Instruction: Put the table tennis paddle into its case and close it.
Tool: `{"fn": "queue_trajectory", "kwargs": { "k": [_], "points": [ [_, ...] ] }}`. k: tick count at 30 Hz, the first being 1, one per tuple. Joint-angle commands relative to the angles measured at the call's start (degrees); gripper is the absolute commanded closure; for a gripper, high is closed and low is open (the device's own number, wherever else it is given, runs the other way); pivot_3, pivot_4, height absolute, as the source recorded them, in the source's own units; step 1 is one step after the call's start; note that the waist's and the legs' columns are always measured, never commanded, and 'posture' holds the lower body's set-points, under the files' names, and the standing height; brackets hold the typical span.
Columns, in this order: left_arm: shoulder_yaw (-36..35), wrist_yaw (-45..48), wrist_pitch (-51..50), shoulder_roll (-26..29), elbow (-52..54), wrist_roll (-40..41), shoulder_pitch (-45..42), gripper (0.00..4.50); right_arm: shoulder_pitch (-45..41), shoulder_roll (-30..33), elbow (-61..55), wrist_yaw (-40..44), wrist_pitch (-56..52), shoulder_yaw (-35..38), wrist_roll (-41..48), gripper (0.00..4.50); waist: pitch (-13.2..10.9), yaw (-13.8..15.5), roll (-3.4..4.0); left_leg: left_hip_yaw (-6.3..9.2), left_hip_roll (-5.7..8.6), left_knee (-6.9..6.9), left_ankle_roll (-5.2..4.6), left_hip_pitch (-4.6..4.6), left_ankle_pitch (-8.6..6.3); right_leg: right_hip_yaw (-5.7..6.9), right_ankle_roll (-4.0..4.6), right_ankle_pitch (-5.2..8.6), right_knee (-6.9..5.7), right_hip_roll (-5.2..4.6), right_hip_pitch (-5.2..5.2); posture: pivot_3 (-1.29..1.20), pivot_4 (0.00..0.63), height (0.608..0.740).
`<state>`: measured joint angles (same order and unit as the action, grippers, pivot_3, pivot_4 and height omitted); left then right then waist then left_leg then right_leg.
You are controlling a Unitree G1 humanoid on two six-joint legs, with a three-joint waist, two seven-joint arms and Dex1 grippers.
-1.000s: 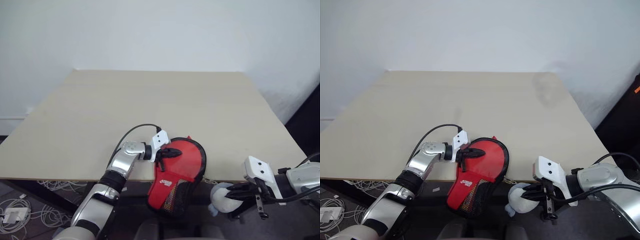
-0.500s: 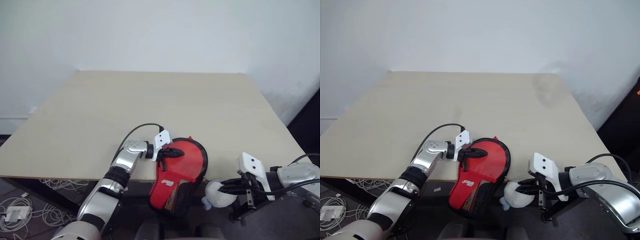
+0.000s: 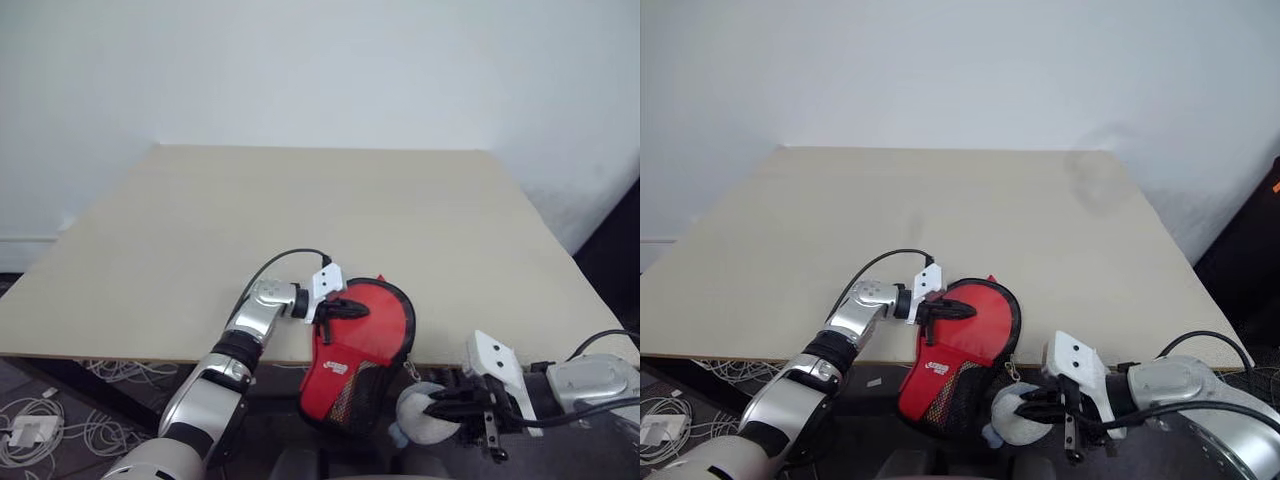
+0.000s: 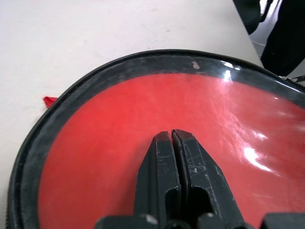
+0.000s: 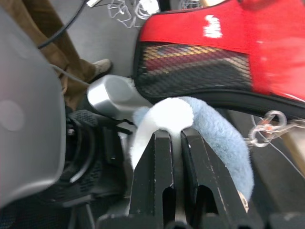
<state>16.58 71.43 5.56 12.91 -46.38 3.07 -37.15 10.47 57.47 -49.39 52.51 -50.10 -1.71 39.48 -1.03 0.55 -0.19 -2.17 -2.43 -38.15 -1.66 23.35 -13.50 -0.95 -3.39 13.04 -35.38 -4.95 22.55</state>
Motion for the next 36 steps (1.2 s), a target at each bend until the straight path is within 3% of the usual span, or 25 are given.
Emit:
{"fn": "queue_trajectory", "kwargs": {
  "k": [1,10,19,29,36],
  "points": [
    [2.17,2.6,-2.64,-0.96,-0.61,-1.18,2.09,4.5,0.23,-0.5,-5.83,-0.99,-1.13,-1.17,3.93,4.47,0.0,0.0,0.01,0.0,-0.01,0.0,-0.01,0.0,-0.02,0.01,0.0,0.0,0.05,0.0,-0.01,0.0,0.0,0.74],
    [2.75,4.43,-2.38,-1.61,-3.07,-2.96,0.13,4.5,1.44,1.13,-10.6,-3.94,-0.46,-11.28,2.11,4.47,0.06,0.04,0.02,0.03,0.0,-0.09,-0.2,0.08,-0.2,0.1,-0.02,-0.02,0.45,-0.04,-0.19,0.0,0.0,0.74],
    [2.39,4.69,-1.96,-1.52,-4.2,-3.22,-0.76,4.5,5.45,9.28,-10.61,-4.0,13.74,-27.08,-3.71,4.47,0.06,0.07,-0.01,0.04,0.0,-0.1,-0.2,0.08,-0.22,0.14,-0.02,-0.02,0.49,-0.09,-0.21,0.0,0.0,0.74],
    [1.65,4.18,-1.09,-2.0,-6.71,-3.51,-2.91,4.5,15.7,17.42,-10.61,-8.06,28.55,-29.6,-6.08,4.47,0.01,0.16,-0.12,0.05,0.02,-0.15,-0.23,0.11,-0.24,0.16,-0.03,-0.02,0.53,-0.11,-0.24,0.0,0.0,0.74],
    [0.82,2.49,0.01,-2.98,-9.6,-3.93,-4.55,4.5,16.54,19.85,-10.61,-8.47,38.72,-35.28,-8.2,4.47,0.0,0.11,-0.23,0.04,0.01,-0.15,-0.23,0.11,-0.24,0.16,-0.03,-0.02,0.53,-0.1,-0.24,0.0,0.0,0.74]
  ]
}}
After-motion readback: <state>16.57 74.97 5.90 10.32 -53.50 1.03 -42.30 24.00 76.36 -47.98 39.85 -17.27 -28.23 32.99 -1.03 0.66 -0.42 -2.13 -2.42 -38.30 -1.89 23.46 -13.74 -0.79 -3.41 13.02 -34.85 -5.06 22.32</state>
